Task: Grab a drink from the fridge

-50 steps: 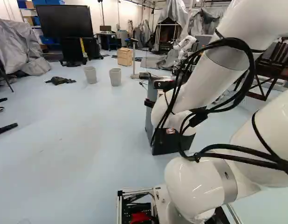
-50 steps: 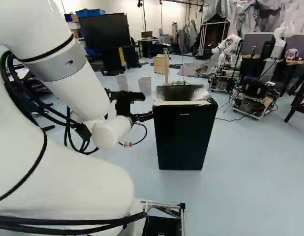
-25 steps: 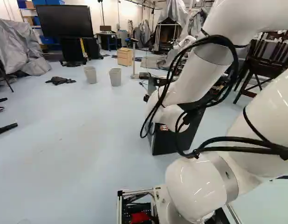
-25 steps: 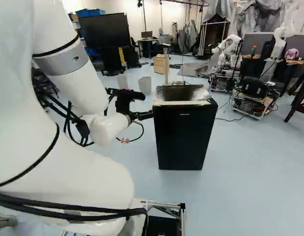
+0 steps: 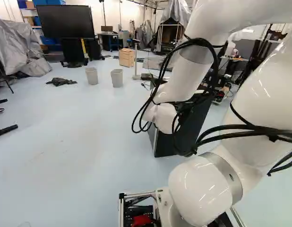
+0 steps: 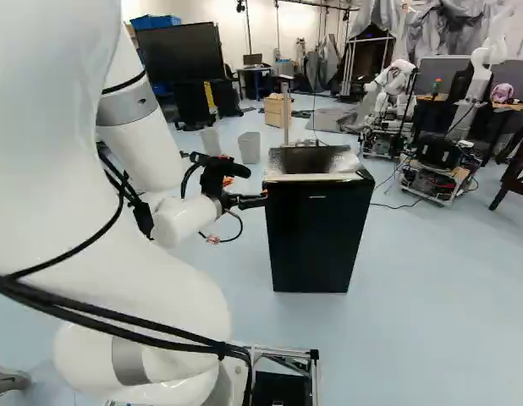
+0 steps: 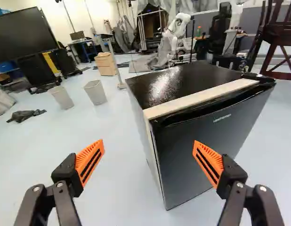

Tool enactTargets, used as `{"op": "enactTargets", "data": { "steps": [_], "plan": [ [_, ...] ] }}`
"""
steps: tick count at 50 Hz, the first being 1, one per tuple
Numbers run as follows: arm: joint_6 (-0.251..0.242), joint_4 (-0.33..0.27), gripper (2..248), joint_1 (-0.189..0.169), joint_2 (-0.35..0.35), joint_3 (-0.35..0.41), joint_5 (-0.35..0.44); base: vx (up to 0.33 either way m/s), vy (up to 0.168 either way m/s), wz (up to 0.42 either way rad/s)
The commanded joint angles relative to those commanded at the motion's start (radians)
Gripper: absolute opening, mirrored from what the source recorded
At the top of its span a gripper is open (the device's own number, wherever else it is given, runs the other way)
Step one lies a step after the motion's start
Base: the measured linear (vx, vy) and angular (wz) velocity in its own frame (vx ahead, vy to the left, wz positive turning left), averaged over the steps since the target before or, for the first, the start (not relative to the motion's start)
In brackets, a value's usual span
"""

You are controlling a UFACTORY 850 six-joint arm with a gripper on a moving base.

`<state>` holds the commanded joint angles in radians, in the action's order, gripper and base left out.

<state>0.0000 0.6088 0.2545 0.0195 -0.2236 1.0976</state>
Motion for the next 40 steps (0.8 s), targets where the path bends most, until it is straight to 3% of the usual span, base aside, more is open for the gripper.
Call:
{"op": "enactTargets", "data": {
  "steps": [22,40],
  "plan": [
    [0.000,0.199,247,0.076,-0.122,-0.056,0.116,0.000,0.000,0.000],
    [0.000,0.270,247,0.122,-0.244,-0.133,0.164,0.000,0.000,0.000]
  ]
}}
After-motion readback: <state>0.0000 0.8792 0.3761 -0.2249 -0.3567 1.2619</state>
